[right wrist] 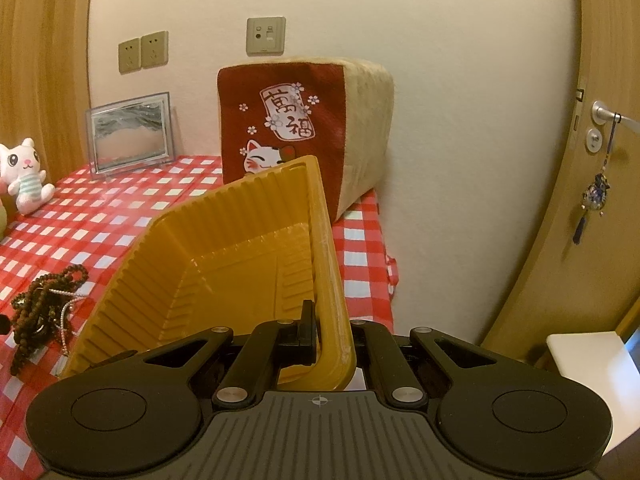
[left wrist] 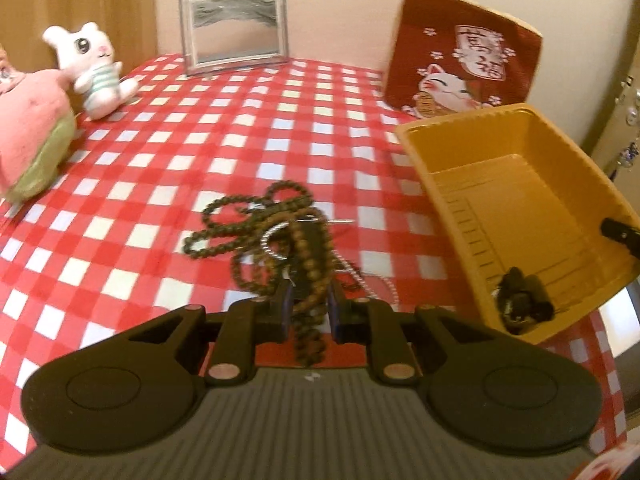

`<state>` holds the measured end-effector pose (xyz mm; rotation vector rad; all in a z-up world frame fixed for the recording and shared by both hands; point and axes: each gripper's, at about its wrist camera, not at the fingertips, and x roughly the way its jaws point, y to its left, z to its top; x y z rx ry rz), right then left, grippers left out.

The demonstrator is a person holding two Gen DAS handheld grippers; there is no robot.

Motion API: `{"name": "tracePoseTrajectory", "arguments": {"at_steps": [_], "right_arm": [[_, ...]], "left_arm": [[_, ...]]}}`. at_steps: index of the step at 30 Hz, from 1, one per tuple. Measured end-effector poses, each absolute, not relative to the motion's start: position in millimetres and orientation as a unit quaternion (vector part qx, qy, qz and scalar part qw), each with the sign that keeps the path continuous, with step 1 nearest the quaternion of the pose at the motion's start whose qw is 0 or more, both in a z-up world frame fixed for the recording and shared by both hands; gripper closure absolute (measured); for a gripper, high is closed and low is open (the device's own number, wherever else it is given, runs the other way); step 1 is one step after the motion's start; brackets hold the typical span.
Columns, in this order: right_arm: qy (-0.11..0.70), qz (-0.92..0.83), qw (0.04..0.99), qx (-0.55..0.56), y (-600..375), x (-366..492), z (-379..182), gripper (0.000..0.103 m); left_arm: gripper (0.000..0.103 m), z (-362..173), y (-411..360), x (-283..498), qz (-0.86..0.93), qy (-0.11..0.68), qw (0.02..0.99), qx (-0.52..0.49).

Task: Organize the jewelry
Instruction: 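Grasp the dark wooden bead strand with the left tool, then lift the bead strand with the left tool and carry it over the tray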

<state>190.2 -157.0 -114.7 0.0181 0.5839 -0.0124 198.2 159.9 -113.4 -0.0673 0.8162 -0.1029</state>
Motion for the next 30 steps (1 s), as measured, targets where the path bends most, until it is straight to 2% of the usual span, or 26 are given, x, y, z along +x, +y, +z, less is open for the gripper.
{"name": "tracePoseTrajectory", "arguments": {"at_steps": [16, 24, 30], "right_arm": [[0.289, -0.015, 0.957, 0.009, -155, 191, -115, 0.098], [0.29, -0.018, 0.957, 0.009, -155, 192, -115, 0.098], [0.29, -0.018, 0.957, 0.009, -155, 192, -115, 0.098]], "left_arm": [[0.087, -125, 169, 231, -0.06, 0.402, 0.912, -0.061], [0.087, -136, 179, 257, -0.064, 0.41, 0.902, -0.115], [0.096, -138, 186, 261, -0.08, 0.407, 0.899, -0.139]]}}
